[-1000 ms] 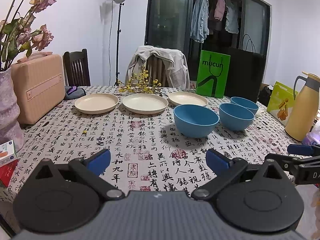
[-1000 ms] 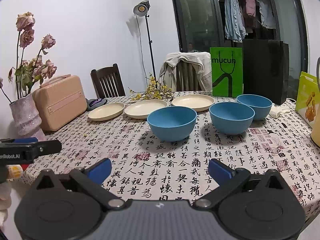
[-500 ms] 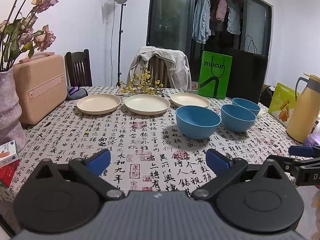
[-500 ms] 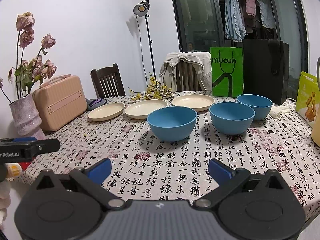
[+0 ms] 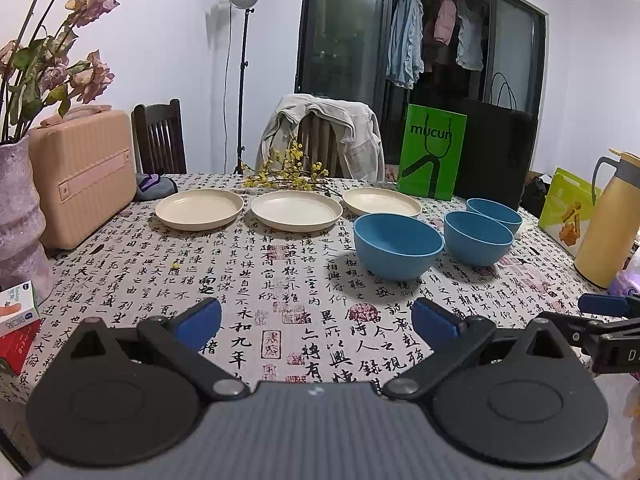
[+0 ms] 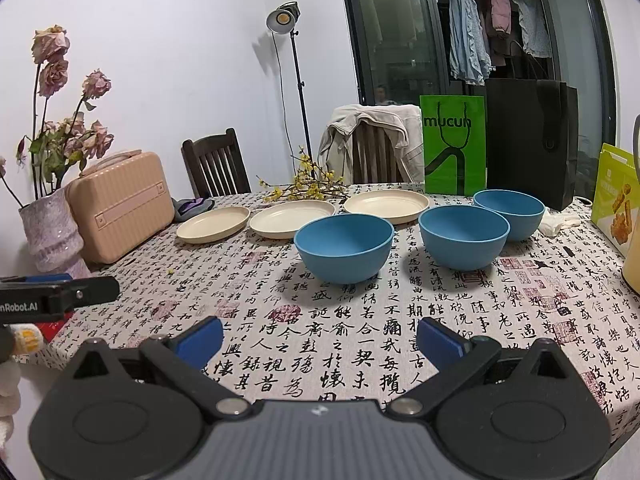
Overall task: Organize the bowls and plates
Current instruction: 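Move both tools toward the cream plate beside the pink suitcase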
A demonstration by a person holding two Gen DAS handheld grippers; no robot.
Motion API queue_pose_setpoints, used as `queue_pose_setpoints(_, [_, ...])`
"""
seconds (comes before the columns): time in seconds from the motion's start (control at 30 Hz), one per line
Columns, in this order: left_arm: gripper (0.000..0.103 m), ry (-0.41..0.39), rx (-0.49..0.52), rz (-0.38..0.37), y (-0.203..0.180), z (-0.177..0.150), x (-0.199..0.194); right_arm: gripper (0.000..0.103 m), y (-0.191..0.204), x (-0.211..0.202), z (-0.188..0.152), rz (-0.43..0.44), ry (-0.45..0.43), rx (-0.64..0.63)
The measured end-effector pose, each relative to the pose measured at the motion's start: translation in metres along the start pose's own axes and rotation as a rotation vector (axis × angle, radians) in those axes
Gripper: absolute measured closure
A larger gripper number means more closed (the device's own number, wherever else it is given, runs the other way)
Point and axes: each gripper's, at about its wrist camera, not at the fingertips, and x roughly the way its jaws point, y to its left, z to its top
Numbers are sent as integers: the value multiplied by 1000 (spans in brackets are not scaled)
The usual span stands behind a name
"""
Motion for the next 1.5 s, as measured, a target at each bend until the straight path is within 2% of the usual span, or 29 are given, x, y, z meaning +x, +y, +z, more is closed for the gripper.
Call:
queue_pose_setpoints(0.67, [0,-1,-20,22,8,10,11,0,8,19,15,19,-4,-15])
queue_pose_setpoints(1.5, [0,0,-75,97,58,45,60,0,31,95,57,73,-17,-31])
